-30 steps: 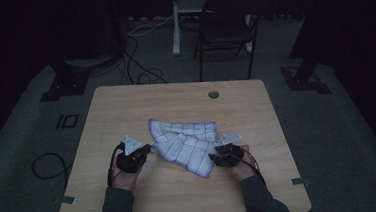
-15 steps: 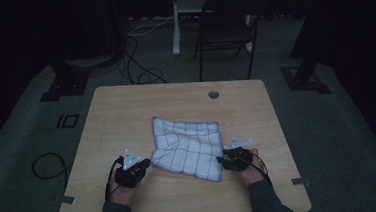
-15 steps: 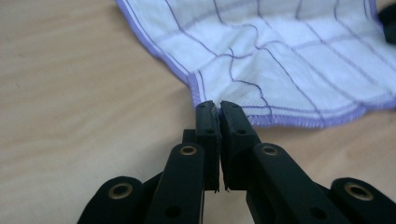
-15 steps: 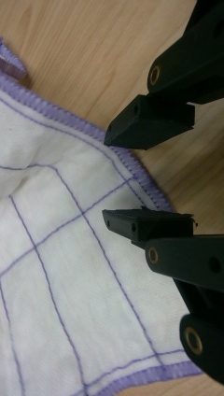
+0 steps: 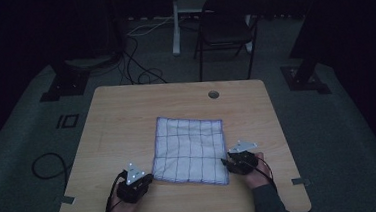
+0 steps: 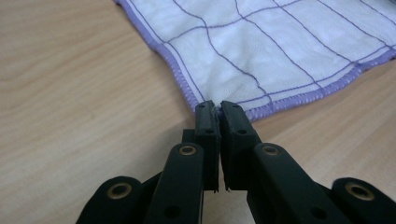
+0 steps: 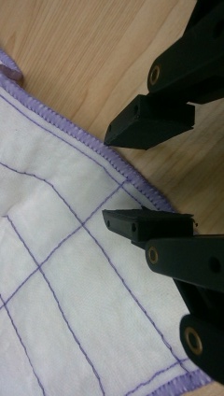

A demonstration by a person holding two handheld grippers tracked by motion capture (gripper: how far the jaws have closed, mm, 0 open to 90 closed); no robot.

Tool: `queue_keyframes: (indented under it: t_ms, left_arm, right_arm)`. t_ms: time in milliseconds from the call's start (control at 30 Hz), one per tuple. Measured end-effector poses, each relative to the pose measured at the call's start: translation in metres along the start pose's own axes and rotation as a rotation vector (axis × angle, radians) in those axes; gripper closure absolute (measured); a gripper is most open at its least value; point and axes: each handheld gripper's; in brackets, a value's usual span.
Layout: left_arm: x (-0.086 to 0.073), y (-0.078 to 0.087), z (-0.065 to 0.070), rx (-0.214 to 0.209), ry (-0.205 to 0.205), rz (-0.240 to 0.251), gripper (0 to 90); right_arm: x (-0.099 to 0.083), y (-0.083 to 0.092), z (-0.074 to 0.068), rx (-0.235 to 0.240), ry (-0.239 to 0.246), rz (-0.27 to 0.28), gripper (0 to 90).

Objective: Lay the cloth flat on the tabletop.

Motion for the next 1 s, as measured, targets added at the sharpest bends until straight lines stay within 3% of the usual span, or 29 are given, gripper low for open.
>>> queue_keyframes:
  t_ms: [167,300,533,600,667,833,1000]
  left_arm:
    - [-0.007,0.000,0.006,-0.008,-0.003,-0.019,86.2]
    - [-0.002,0.003,0.003,0.005,0.008,0.019,81.0]
    - [0.027,-0.002,-0.011,0.053,0.011,0.103,75.4]
    - [0.037,-0.010,-0.012,0.049,0.012,0.115,74.4]
    - [0.047,-0.021,-0.012,0.026,-0.014,0.121,73.9]
    - [0.061,-0.052,-0.007,-0.015,-0.064,0.083,71.9]
    - [0.060,-0.070,-0.006,0.001,-0.100,0.021,72.3]
  right_arm:
    - [-0.005,0.004,-0.002,-0.007,-0.007,0.004,58.4]
    - [-0.006,0.007,-0.003,-0.001,-0.027,0.014,59.4]
    - [0.004,0.007,-0.010,-0.016,0.001,0.073,59.4]
    - [0.007,0.003,-0.011,-0.009,0.011,0.078,59.4]
    - [0.010,-0.002,-0.011,-0.004,0.022,0.078,59.4]
    - [0.016,-0.013,-0.007,0.000,0.016,0.085,60.1]
    - [0.017,-0.022,-0.002,0.000,0.003,0.080,59.9]
Point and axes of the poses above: each handheld gripper's, and its own axes: y roughly backward along the jaws, x roughly out of its top, z roughly to its right, and after that the axes turned 12 degrees about x, right-handed
